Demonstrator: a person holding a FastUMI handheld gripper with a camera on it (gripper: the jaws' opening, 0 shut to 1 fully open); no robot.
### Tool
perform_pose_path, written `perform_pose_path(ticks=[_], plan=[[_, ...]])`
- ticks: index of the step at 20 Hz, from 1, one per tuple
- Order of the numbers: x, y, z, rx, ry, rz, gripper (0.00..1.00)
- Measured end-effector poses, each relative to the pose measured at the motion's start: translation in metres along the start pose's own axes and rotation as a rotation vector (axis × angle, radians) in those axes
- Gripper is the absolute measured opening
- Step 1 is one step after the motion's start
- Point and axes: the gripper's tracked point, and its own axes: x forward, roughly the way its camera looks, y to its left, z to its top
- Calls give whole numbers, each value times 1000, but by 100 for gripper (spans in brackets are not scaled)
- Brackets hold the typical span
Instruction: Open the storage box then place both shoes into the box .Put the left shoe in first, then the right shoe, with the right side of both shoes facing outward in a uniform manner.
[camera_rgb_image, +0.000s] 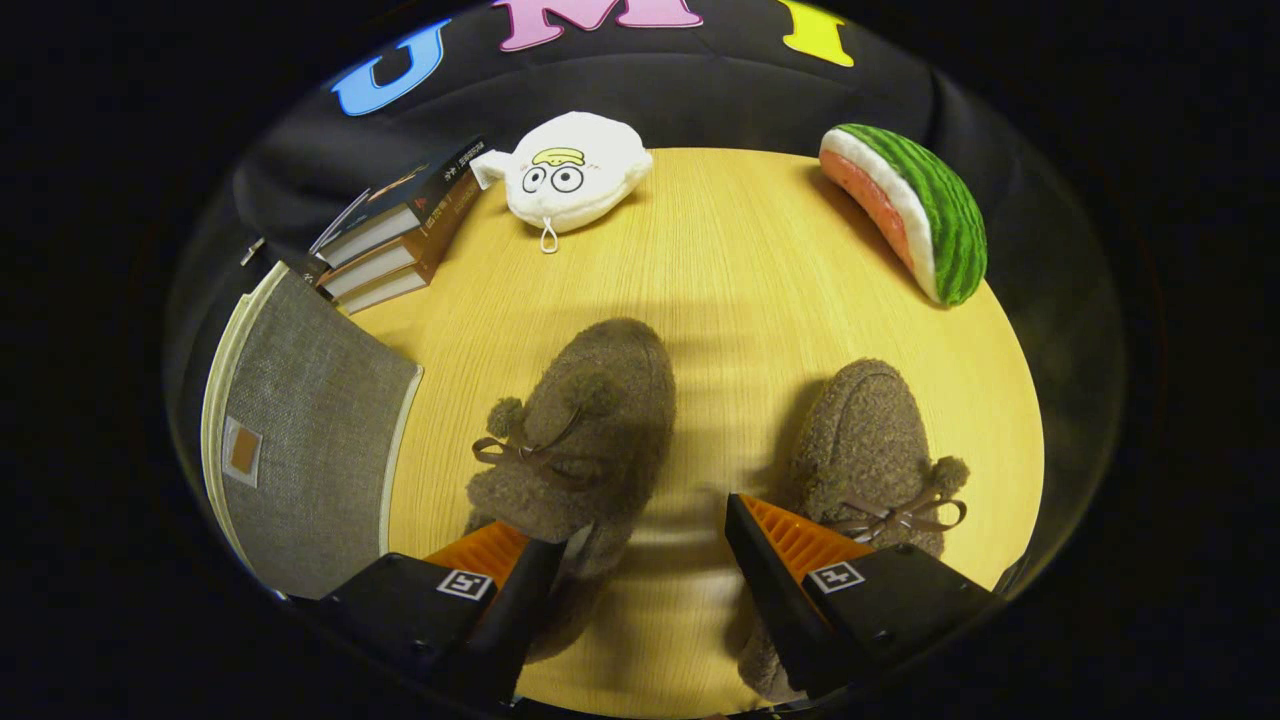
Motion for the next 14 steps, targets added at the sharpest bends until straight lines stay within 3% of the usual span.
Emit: perform_pose_path(ticks=[2, 5, 11, 14], plan=[[2, 10, -2, 11, 22, 32, 86], [3, 18, -2, 19, 39, 43, 42], [-1, 12, -2, 70, 58, 62, 6], [-20, 11, 1, 89, 37, 68, 6]])
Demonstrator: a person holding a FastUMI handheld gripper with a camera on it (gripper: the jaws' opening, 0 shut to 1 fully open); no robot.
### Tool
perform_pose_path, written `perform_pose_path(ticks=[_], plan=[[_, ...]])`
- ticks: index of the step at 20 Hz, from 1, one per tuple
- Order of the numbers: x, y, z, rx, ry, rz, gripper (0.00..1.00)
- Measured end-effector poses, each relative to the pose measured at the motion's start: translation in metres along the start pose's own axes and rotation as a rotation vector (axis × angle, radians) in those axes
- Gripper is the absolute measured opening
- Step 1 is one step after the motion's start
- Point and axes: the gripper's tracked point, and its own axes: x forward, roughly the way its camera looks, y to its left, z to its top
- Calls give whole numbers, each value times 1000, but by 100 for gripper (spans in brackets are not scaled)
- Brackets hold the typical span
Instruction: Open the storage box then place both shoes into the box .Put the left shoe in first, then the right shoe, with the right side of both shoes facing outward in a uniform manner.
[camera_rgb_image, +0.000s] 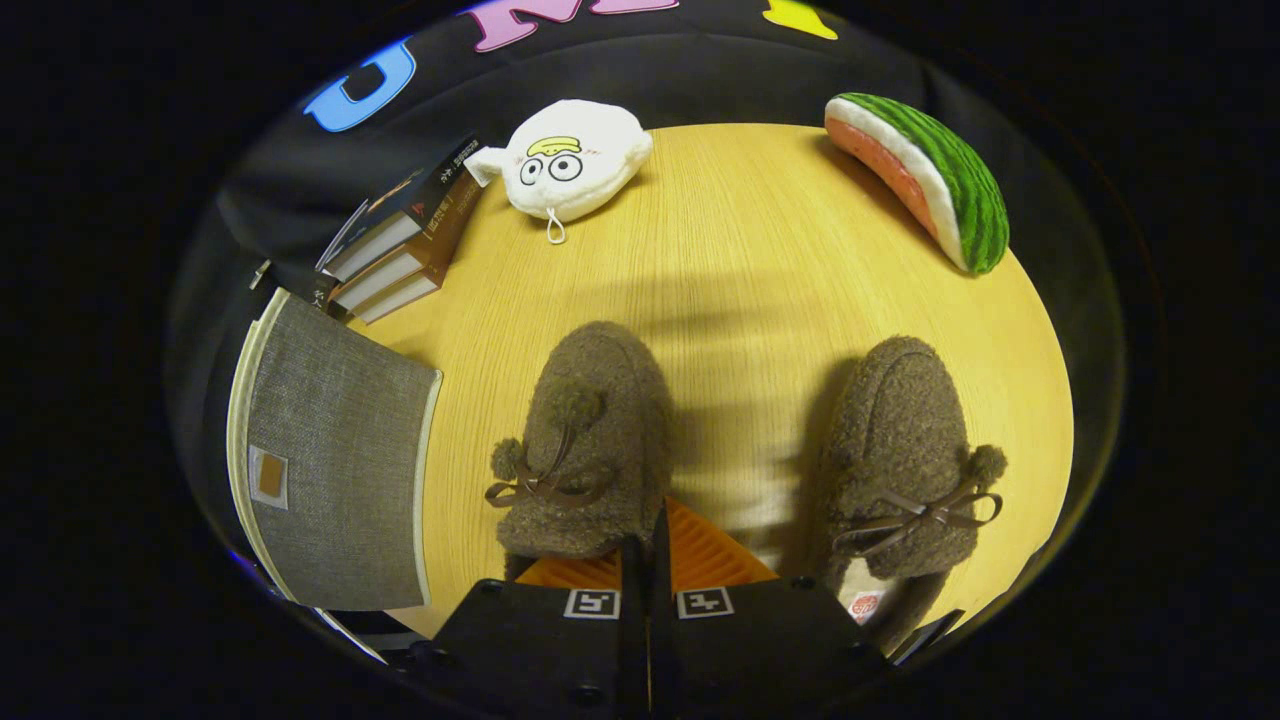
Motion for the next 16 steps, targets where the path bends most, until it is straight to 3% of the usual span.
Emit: perform_pose_path(ticks=[6, 10, 16], plan=[[-62, 25, 12, 115, -67, 63, 6], [-104, 46, 25, 107, -129, 83, 6], [-166, 130, 42, 89, -203, 206, 6]])
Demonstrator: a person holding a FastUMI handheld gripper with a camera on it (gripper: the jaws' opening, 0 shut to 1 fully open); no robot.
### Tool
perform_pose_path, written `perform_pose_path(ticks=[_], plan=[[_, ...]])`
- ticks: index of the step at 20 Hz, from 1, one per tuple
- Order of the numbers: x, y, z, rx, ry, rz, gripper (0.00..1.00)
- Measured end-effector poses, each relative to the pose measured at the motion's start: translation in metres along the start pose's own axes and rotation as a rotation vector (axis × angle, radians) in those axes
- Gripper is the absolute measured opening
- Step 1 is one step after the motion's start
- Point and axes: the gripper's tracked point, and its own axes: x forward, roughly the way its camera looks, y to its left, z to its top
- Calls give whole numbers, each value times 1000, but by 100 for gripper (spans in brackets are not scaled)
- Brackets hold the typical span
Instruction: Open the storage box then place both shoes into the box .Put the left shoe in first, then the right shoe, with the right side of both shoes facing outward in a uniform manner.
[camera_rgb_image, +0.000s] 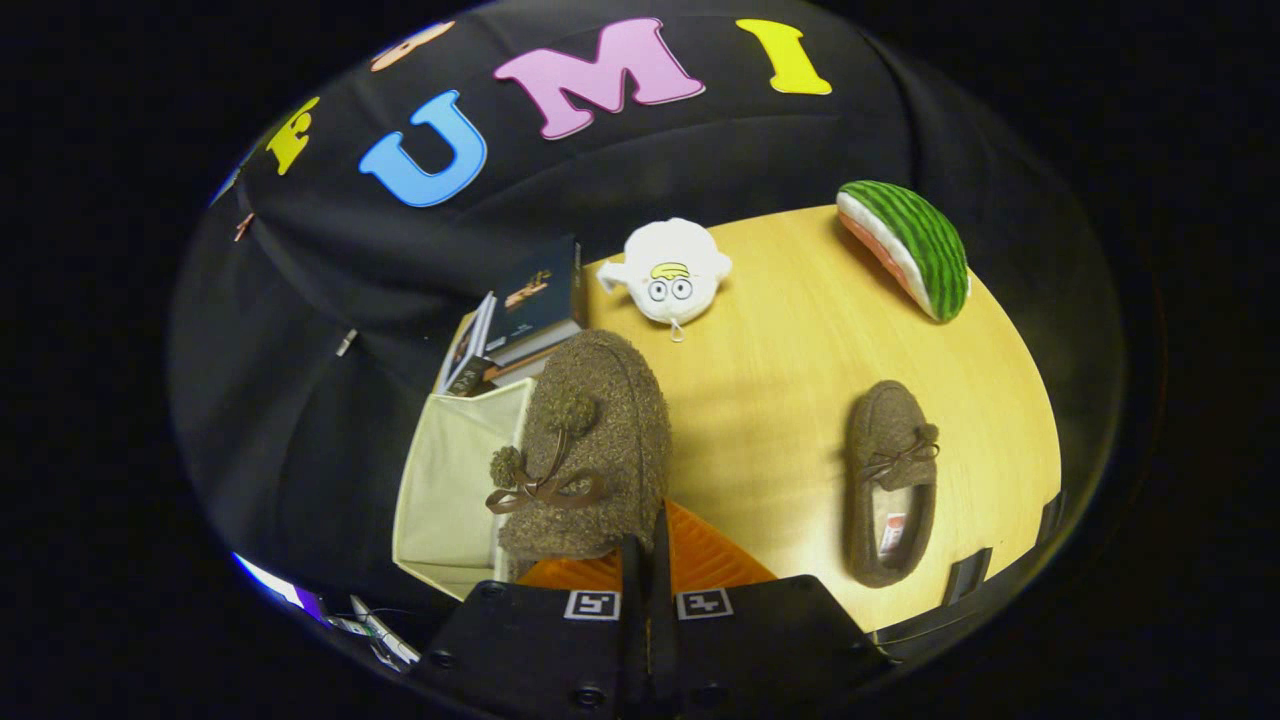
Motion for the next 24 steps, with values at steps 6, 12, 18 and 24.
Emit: perform_pose_path(ticks=[6, 12, 18, 24], plan=[[-2, 103, 5, -2, 11, 150, 6], [39, 157, -8, -45, 40, 147, 6], [101, 168, -23, 39, 72, 74, 6], [137, 166, -60, 80, 145, 22, 6]])
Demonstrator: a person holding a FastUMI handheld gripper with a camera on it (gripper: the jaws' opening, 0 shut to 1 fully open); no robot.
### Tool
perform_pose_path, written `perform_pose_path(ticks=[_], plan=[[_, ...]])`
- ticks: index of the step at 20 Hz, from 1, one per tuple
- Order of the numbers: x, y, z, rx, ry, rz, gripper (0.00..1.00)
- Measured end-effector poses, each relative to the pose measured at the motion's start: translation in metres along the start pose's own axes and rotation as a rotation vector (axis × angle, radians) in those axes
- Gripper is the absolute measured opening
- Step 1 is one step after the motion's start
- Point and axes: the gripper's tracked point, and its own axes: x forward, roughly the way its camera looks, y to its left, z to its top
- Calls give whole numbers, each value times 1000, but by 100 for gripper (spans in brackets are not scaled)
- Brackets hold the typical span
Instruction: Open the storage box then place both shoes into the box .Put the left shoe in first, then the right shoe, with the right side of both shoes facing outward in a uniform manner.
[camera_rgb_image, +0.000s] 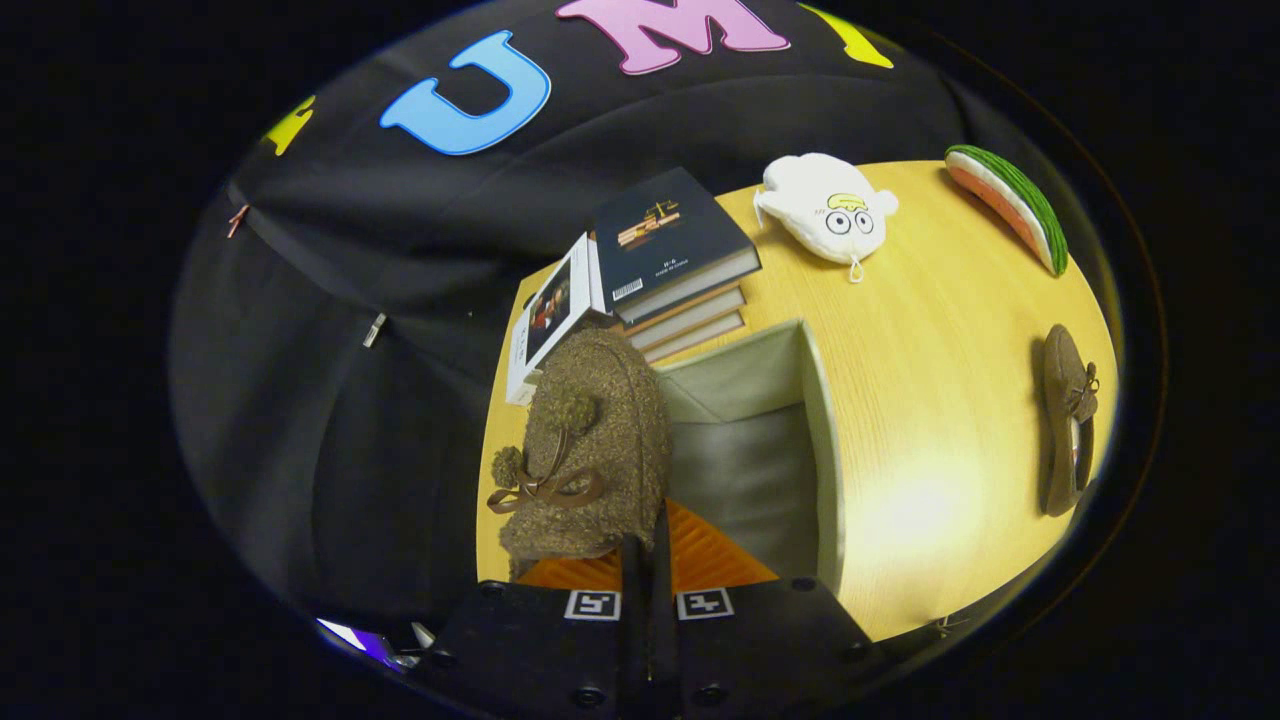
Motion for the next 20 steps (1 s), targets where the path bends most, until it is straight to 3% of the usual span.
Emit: perform_pose_path(ticks=[6, 8, 12, 16, 20], plan=[[19, 4, -14, -27, 43, -17, 6], [20, 7, -16, -2, 56, 7, 13], [8, 41, -24, 35, 104, 143, 100], [-43, 55, -1, -111, 18, 219, 98], [-100, 30, 44, -332, -124, 210, 98]])
